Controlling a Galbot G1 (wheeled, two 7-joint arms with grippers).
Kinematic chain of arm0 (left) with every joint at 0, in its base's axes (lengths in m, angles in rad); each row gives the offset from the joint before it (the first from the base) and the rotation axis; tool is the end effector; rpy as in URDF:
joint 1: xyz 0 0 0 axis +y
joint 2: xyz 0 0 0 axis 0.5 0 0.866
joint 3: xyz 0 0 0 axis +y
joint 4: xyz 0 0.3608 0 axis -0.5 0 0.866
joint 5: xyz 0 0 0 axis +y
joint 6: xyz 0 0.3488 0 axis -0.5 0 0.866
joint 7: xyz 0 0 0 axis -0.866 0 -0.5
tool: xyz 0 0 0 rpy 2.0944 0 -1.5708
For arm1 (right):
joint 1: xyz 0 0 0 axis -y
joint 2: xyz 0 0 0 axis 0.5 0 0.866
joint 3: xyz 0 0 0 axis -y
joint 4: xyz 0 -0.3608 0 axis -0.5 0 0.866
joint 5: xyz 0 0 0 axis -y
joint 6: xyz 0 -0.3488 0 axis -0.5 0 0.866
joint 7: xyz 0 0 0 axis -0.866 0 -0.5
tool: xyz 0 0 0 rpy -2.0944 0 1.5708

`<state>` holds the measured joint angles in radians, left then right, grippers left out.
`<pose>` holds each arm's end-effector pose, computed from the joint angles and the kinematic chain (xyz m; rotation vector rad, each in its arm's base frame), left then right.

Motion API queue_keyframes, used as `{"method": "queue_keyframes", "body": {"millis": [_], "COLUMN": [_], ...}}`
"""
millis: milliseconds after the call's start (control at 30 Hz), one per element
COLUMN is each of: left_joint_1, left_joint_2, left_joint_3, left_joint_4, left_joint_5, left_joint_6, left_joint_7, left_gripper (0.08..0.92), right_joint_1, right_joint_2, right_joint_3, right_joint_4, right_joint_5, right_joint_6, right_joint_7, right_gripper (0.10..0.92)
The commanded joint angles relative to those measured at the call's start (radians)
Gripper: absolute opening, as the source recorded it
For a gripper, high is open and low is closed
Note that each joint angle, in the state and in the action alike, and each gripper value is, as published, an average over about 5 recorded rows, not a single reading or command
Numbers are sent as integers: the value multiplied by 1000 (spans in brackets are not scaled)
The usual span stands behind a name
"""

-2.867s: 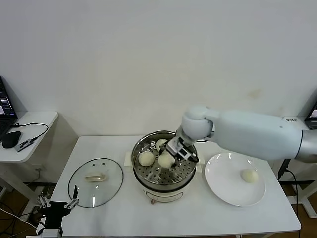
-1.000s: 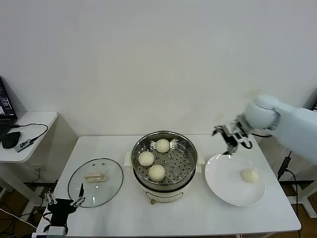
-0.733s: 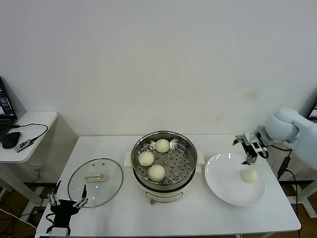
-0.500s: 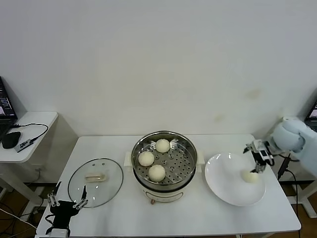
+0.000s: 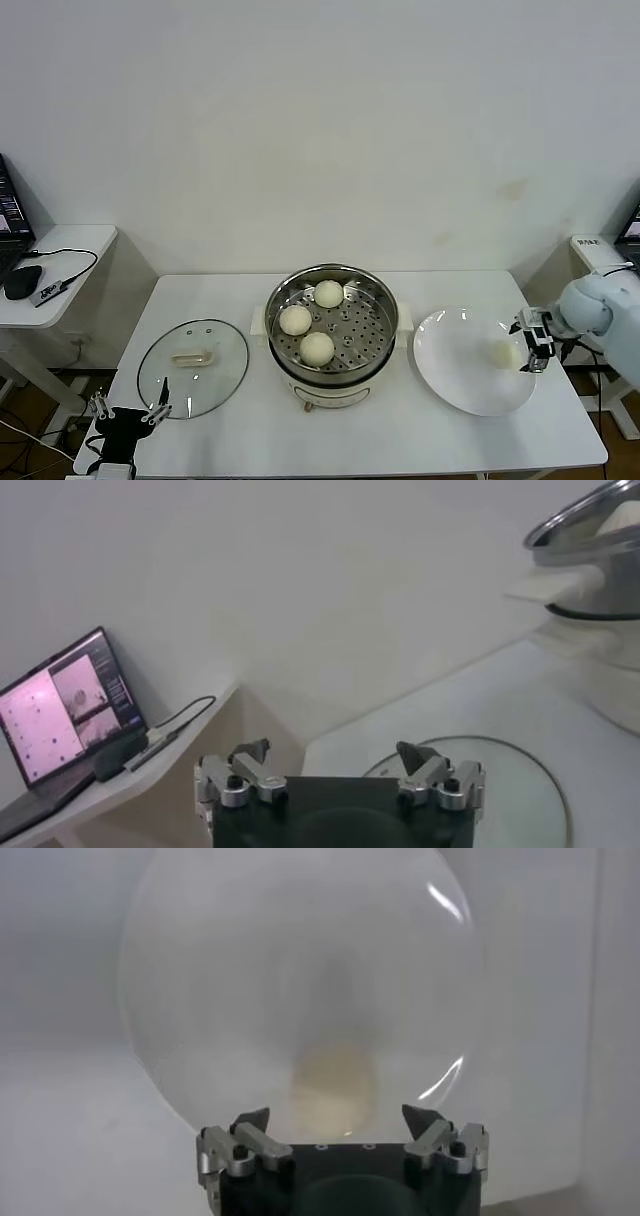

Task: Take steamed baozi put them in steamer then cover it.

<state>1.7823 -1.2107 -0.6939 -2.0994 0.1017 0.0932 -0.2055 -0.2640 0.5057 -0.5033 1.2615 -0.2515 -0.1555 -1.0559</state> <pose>0.1162 0.1129 -0.3141 0.2003 -2.8290 -0.7567 0.4569 -0.2708 -0.2153 1.0579 -1.3957 1.3713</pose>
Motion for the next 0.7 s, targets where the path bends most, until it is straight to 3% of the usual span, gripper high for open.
{"method": "queue_keyframes", "body": {"millis": [33,500,700], "left_joint_1": [-1,-7,-7], "left_joint_2": [0,-7,-7], "left_joint_3": [-3,0,1], "left_joint_4": [4,15,14], "left_joint_5": [-1,0,0], "left_joint_6": [0,0,-1], "left_joint_7": [1,0,0], "left_gripper": [823,823,823], "right_joint_1": [-64,-21,-2], "right_joint_2": [126,132,130], "right_joint_3": [66,47,34], "right_joint_4": [-144,-164,-163], "right_joint_5": [-45,-56,-50], "right_joint_6": [20,-1,-5], "right_joint_7": [26,28,5], "right_gripper": [823,814,724]}}
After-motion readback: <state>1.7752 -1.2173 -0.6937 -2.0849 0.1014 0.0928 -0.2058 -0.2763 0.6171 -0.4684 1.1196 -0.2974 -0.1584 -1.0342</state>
